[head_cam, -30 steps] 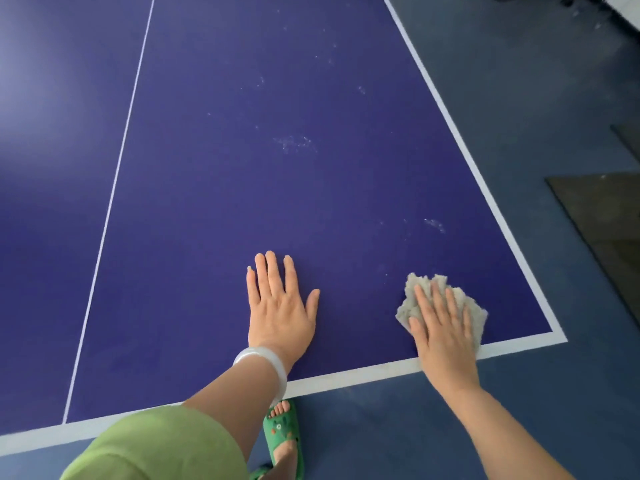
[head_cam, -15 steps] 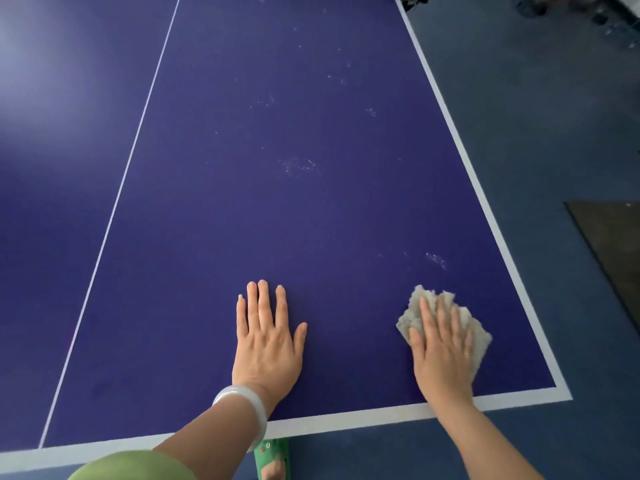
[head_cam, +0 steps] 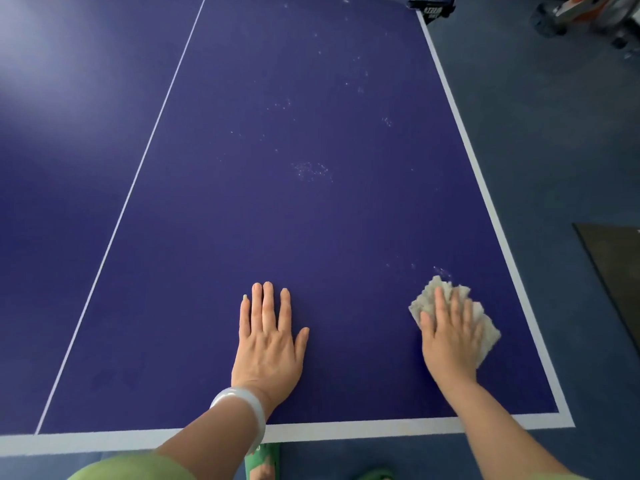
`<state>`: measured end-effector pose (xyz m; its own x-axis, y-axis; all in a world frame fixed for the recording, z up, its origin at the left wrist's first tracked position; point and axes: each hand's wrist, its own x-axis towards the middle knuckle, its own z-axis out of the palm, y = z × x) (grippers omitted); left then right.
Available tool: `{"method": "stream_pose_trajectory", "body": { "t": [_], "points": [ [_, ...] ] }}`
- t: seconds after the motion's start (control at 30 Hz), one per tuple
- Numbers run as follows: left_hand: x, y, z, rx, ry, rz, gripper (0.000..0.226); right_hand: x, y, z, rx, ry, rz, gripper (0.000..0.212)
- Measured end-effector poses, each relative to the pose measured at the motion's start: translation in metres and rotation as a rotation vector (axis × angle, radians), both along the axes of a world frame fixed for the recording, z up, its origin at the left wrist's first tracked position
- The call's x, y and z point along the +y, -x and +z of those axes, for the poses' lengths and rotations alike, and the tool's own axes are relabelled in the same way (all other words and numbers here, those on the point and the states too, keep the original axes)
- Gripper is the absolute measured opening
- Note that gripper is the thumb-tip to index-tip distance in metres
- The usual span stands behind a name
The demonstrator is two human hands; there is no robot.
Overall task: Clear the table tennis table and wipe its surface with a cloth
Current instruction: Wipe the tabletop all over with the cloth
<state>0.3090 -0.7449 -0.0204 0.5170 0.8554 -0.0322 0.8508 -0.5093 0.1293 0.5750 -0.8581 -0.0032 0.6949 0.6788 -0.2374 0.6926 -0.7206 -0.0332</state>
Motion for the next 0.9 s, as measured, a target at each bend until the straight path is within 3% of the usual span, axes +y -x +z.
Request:
{"method": "stream_pose_trajectory", "body": {
  "t": [0.07, 0.23, 0.33, 0.4, 0.53, 0.6, 0.67, 0.73, 0.8, 0.87, 0.9],
  "points": [
    [0.0, 0.001, -0.001, 0.002, 0.0, 0.005, 0.07, 0.007, 0.02, 0.0, -0.006, -0.007, -0.083, 0.058],
    [-0.001, 0.0, 0.0, 0.015, -0.006, 0.003, 0.071, 0.039, 0.102, -0.01, 0.005, -0.086, 0.504, 0.061],
    [-0.002, 0.0, 0.0, 0.021, -0.007, 0.017, 0.07, 0.067, 0.068, -0.01, 0.033, -0.079, 0.682, 0.061],
    [-0.002, 0.0, 0.0, 0.026, -0.014, 0.024, 0.069, 0.078, 0.019, -0.01, 0.025, -0.054, 0.591, 0.059],
    [-0.004, -0.002, 0.0, 0.028, -0.021, 0.03, 0.069, 0.057, -0.065, -0.004, -0.034, 0.022, 0.012, 0.059],
    [-0.004, -0.002, 0.001, 0.034, -0.018, 0.035, 0.069, 0.046, -0.059, -0.003, -0.029, 0.022, -0.19, 0.06],
    [-0.005, -0.002, 0.001, 0.042, -0.012, 0.036, 0.07, 0.052, -0.018, -0.005, -0.03, -0.045, -0.245, 0.061],
    [-0.005, -0.001, 0.002, 0.045, -0.005, 0.038, 0.07, 0.063, 0.035, -0.009, -0.017, -0.118, -0.063, 0.061],
    [-0.005, -0.001, 0.002, 0.041, -0.008, 0.037, 0.07, 0.062, 0.078, -0.013, -0.01, -0.137, 0.32, 0.062],
    [-0.005, -0.001, 0.002, 0.041, -0.014, 0.033, 0.07, 0.054, 0.076, -0.015, -0.001, -0.132, 0.597, 0.062],
    [-0.004, -0.001, 0.002, 0.039, -0.016, 0.033, 0.07, 0.052, 0.056, -0.015, -0.005, -0.136, 0.627, 0.061]
  ]
}}
